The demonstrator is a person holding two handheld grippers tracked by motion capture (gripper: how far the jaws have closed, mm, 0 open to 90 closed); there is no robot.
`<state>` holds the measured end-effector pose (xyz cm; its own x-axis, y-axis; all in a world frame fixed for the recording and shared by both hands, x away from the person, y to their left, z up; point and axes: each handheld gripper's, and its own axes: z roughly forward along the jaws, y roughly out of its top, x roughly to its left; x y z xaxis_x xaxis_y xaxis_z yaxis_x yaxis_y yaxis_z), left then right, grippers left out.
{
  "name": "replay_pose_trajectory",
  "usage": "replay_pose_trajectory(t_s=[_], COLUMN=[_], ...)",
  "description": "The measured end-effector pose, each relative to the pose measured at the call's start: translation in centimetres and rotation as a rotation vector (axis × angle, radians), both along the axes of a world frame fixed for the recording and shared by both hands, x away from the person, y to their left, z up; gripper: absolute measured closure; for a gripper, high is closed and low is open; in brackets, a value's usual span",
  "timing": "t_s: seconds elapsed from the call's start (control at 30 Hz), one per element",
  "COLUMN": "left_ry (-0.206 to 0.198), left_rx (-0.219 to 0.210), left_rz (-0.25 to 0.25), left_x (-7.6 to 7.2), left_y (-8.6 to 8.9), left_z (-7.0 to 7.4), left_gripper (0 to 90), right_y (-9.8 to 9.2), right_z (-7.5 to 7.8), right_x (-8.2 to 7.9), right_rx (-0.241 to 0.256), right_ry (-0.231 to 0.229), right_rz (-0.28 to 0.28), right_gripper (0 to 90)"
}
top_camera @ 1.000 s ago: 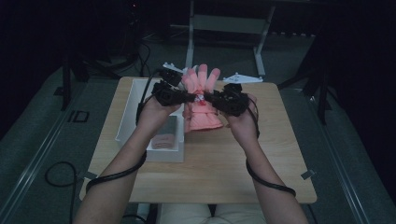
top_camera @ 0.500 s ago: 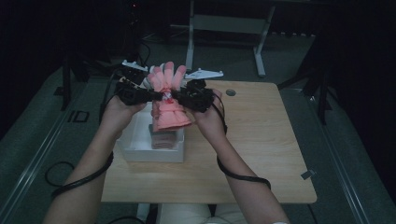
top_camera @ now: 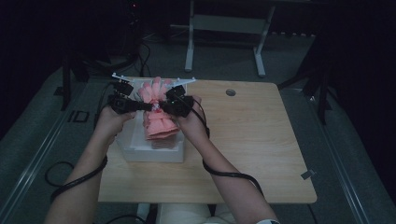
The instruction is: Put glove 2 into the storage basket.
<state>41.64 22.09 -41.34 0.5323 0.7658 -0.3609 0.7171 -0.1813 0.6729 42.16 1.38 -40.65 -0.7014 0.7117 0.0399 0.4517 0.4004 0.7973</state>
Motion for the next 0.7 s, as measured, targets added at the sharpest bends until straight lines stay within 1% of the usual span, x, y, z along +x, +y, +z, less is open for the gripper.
replay_pose_trajectory(t_s=[0.03, 0.13, 0.17, 0.2, 0.23, 0.27, 0.3, 0.33, 0.37, 0.4, 0.5, 0.53, 0.57, 0.6, 0.7], left_ry=[0.014, 0.046, 0.054, 0.054, 0.072, 0.081, 0.090, 0.090, 0.090, 0.108, 0.123, 0.123, 0.123, 0.137, 0.164], left_rx=[-0.009, -0.006, -0.002, -0.002, 0.006, 0.009, 0.025, 0.052, 0.052, 0.100, 0.151, 0.163, 0.163, 0.183, 0.196], left_rz=[0.000, 0.000, 0.001, 0.001, 0.002, 0.003, 0.005, 0.001, 0.001, -0.005, -0.005, -0.005, -0.005, -0.003, 0.003], left_x=[0.2, 0.9, 1.0, 1.0, 1.3, 1.4, 1.5, 1.5, 1.5, 1.7, 1.9, 1.9, 1.9, 2.0, 2.3], left_y=[0.0, -0.2, -0.3, -0.3, -0.4, -0.4, -0.6, -0.8, -0.8, -1.3, -1.9, -2.1, -2.1, -2.3, -2.3], left_z=[-0.6, -2.0, -2.4, -2.4, -3.0, -3.2, -3.3, -3.4, -3.4, -3.5, -3.7, -3.8, -3.8, -3.9, -4.1], left_gripper=[80.2, 80.2, 80.2, 80.2, 80.1, 80.1, 80.1, 80.1, 80.0, 80.0, 79.9, 79.8, 79.8, 79.7, 79.4], right_y=[0.0, 0.3, 0.4, 0.4, 0.6, 0.6, 0.7, 0.8, 0.8, 1.0, 1.2, 1.2, 1.3, 1.4, 1.7], right_z=[-0.4, -1.5, -1.8, -1.8, -2.4, -2.7, -2.9, -3.1, -3.1, -3.5, -3.9, -4.0, -4.0, -4.0, -4.0], right_x=[0.2, 0.7, 0.9, 0.9, 1.2, 1.3, 1.4, 1.5, 1.5, 1.7, 1.7, 1.7, 1.7, 1.7, 1.8], right_rx=[-0.008, -0.048, -0.062, -0.062, -0.083, -0.092, -0.097, -0.106, -0.106, -0.130, -0.161, -0.171, -0.178, -0.185, -0.216], right_ry=[0.011, 0.042, 0.049, 0.049, 0.068, 0.077, 0.086, 0.090, 0.090, 0.105, 0.113, 0.113, 0.113, 0.118, 0.129], right_rz=[-0.004, -0.011, -0.015, -0.015, -0.017, -0.019, -0.018, -0.013, -0.013, -0.013, -0.013, -0.015, -0.019, -0.021, -0.018], right_gripper=[74.0, 74.0, 74.0, 74.0, 74.0, 74.0, 73.9, 73.9, 73.9, 73.9, 73.9, 73.9, 73.9, 73.8, 73.1])
